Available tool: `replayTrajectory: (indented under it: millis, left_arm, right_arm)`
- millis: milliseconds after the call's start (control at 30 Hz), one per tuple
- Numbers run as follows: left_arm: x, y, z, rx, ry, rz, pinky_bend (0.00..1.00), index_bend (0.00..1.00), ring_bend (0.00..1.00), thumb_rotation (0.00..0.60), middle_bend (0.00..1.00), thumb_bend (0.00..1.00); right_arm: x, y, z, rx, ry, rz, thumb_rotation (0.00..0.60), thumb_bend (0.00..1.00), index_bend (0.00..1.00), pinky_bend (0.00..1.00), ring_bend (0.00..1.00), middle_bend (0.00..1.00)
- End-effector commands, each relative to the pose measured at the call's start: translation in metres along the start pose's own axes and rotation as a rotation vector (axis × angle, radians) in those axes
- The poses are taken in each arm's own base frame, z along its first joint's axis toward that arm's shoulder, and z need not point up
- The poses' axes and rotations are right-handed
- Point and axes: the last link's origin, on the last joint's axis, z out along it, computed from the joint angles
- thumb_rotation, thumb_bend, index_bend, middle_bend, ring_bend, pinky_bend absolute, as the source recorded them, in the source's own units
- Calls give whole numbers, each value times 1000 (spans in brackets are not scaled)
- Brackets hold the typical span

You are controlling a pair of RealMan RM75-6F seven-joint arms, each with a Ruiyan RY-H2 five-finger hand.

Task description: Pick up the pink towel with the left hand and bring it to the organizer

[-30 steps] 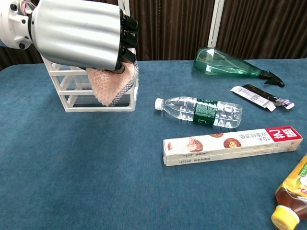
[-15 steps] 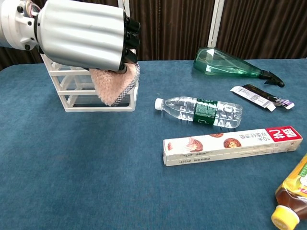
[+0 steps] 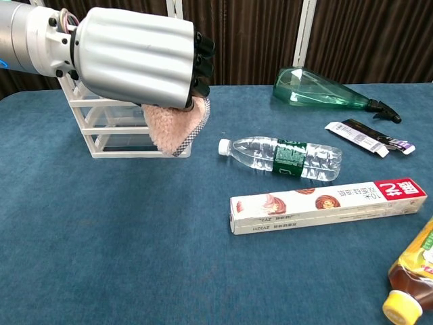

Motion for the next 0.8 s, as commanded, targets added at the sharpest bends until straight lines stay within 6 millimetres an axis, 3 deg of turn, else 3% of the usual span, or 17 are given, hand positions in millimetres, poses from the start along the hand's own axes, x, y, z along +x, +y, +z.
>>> replayTrajectory:
  millis: [33,633,700,800]
  left_arm:
    - [-1,1,1,-1,-3,-2,519,947,598,600,701,705]
    - [-20,7,-1,18,-69,-15,518,940,585,600,683,704]
    - [-22,8,-1,12,-80,-9,492,903,542,600,627,659]
    - [-26,12,-3,-3,-98,-6,325,660,326,600,395,348]
  right_arm:
    - [0,0,0,0,0,0,600,10,66,0,0,0]
    - [2,1,-1,-4,15,10,600,10,66,0,0,0]
    - [2,1,-1,-4,14,10,600,10,66,0,0,0]
    - [2,1,0,-4,19,10,600,10,66,0,0,0]
